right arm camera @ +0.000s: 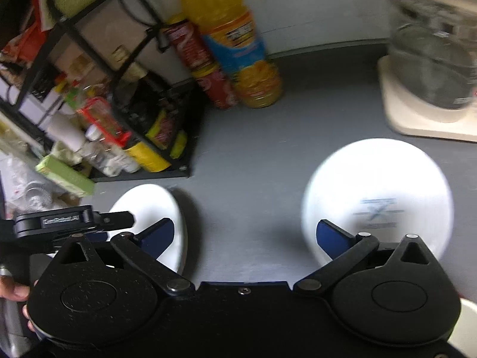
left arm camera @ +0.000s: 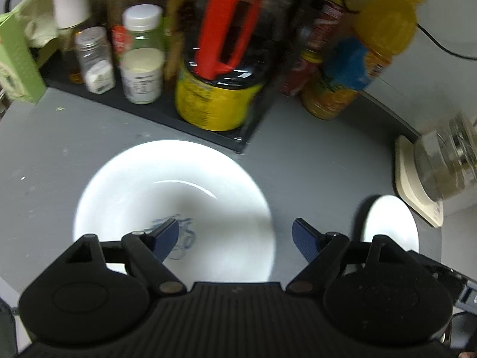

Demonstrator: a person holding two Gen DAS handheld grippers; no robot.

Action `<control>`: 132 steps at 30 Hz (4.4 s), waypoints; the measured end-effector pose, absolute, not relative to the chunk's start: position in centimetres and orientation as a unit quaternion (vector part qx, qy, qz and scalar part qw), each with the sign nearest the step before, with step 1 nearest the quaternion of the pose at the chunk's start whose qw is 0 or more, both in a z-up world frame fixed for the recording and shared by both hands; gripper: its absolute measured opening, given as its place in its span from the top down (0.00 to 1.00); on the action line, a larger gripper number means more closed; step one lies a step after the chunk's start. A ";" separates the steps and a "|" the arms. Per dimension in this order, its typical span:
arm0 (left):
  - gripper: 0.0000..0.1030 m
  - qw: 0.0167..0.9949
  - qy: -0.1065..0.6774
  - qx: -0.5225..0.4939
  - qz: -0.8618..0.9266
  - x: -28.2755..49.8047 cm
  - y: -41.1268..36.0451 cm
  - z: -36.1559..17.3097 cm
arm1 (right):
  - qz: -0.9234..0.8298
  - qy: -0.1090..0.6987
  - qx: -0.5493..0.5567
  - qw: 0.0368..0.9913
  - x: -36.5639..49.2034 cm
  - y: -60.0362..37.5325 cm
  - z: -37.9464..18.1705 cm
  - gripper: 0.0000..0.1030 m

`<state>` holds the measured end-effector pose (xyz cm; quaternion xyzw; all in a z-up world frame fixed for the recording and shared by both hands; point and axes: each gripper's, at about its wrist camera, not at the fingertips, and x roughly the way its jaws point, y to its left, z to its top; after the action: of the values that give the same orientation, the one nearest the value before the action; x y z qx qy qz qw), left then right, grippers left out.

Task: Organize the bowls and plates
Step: 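Move both grippers to the white 'BAKERY' plate beside the kettle, then close both grippers on the rim of the 'BAKERY' plate, then lift the 'BAKERY' plate and carry it to the plate stack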

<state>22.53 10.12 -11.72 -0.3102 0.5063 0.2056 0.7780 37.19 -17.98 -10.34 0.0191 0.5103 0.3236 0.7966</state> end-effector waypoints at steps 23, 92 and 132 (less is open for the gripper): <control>0.21 0.788 0.522 -0.303 0.121 29.9 1.7 -13.6 | 0.207 0.514 0.048 0.831 40.5 -28.3 -11.3 0.03; 0.91 0.757 0.539 -0.365 0.062 34.7 -0.9 -19.7 | 0.208 0.584 0.101 0.778 47.6 -29.2 -17.8 0.93; 0.90 0.774 0.448 -0.420 0.154 23.7 8.5 -14.6 | 0.362 0.514 0.083 0.773 42.2 -20.2 -11.5 0.93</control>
<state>23.69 8.46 -14.63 -0.4197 0.4481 0.1542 0.7741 42.19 -20.20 -11.48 0.0829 0.5143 0.3620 0.7730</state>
